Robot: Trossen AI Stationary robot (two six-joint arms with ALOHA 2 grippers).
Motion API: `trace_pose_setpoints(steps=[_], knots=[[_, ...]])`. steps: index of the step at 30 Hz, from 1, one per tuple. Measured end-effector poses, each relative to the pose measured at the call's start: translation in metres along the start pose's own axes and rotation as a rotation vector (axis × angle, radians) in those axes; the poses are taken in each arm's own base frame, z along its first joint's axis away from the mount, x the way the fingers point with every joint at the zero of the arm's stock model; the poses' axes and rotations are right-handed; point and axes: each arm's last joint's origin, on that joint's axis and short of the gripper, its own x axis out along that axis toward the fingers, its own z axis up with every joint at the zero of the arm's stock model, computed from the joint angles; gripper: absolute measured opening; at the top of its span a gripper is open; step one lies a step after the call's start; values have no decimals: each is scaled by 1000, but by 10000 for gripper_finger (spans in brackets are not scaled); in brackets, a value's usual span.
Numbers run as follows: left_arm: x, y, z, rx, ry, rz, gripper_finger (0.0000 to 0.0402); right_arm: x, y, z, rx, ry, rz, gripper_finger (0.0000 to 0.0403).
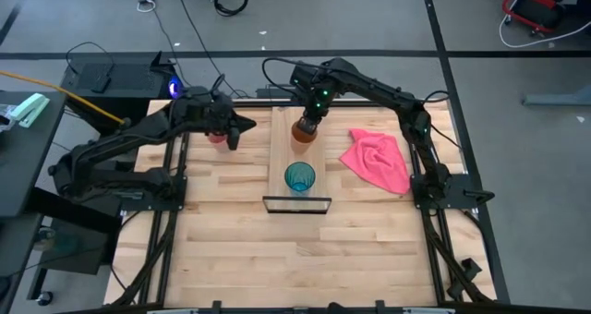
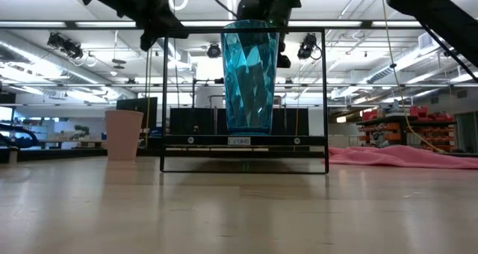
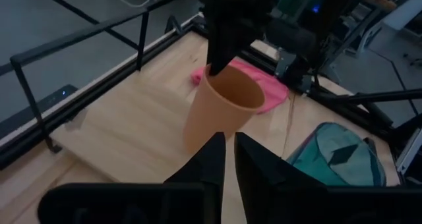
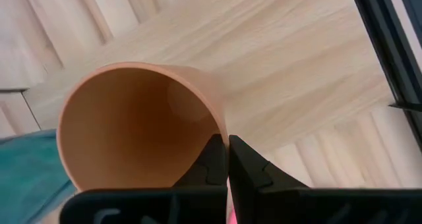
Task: Stack small to large cups/mugs on shelf
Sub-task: Put the brown cup on the shelf
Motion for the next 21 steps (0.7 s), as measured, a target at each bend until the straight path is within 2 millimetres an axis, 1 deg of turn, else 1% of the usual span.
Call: trace_pose_setpoints(steps=[3,11,16,21], knots=[[3,1,-1,-2,8,2,43,0,0,0,9,0,-9,2],[2,4,0,-15,0,14,42,1,4,2,29,-27,-37,2],[1,5,1,-35,-7,19,44,9,8,3,20,-1,-44,2],[1,5,1,-39,-5,18,40,11,13,3,-2,5,-39,2]])
